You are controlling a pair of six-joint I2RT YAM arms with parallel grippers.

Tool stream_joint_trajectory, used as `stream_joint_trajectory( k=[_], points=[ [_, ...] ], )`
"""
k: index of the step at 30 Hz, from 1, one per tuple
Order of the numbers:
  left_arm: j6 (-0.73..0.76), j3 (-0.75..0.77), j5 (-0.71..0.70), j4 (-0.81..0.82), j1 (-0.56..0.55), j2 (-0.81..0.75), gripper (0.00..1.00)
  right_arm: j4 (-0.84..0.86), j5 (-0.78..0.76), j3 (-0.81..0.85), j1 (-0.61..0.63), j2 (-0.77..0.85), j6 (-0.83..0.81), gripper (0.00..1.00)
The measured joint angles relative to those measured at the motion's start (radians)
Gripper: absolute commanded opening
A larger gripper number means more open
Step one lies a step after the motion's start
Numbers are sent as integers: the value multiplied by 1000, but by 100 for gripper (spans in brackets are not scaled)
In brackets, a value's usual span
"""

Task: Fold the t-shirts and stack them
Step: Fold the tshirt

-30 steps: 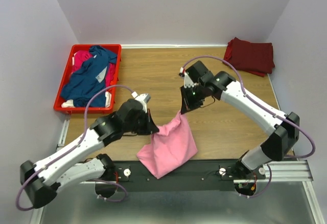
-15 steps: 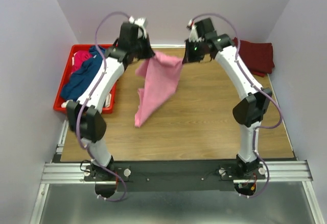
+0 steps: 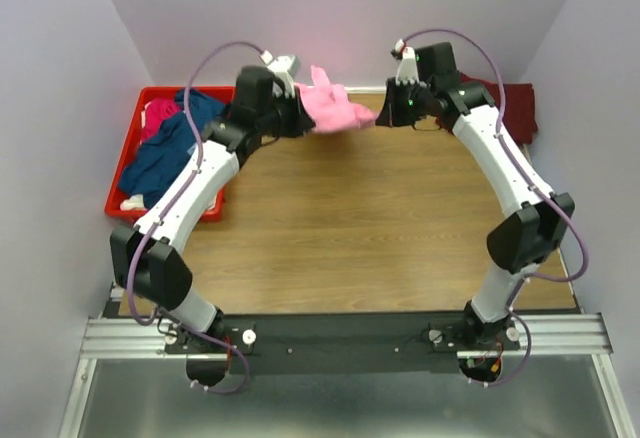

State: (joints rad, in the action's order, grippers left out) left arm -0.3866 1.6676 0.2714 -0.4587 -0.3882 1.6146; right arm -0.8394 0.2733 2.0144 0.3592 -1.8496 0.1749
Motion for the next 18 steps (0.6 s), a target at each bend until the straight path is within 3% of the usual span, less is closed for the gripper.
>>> stream_joint_trajectory(
  k=[2, 9, 13, 18],
  points=[
    [-12, -216, 6, 48, -47, -87, 0, 24, 19, -189, 0, 80, -17, 1],
    [-76, -698, 46, 145, -154, -174, 0, 61, 92, -704, 1, 199, 0, 1],
    [-124, -856, 64, 157, -185, -285, 0, 53, 161, -879, 2, 294, 34, 1],
    [-192, -957, 108, 166, -233, -504, 0, 19, 273, -967, 2, 428, 68, 1]
  ],
)
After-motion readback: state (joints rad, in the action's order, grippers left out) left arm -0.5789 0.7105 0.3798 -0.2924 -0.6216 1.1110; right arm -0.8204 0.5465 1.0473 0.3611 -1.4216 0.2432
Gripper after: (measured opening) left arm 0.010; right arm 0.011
